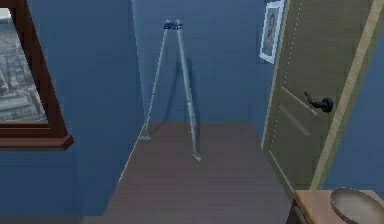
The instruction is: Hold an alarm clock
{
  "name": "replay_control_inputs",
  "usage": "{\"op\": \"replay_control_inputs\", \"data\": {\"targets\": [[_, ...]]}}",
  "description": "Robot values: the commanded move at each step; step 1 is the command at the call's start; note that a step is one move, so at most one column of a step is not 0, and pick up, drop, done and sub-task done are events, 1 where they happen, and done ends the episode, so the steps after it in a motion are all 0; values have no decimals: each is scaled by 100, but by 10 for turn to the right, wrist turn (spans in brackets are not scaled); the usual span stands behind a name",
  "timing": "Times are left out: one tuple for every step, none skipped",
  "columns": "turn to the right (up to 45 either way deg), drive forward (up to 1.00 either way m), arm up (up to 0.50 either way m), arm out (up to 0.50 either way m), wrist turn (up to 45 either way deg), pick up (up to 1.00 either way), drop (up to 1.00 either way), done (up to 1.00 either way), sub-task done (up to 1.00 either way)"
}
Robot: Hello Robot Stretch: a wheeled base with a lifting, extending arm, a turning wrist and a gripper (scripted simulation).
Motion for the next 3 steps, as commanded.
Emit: {"op": "replay_control_inputs", "data": {"targets": [[0, 0, 50, 0, 0, 0, 0, 0, 0], [0, 0, 32, 0, 0, 0, 0, 0, 0], [0, 0, 0, 24, 0, 0, 0, 0, 0]]}}
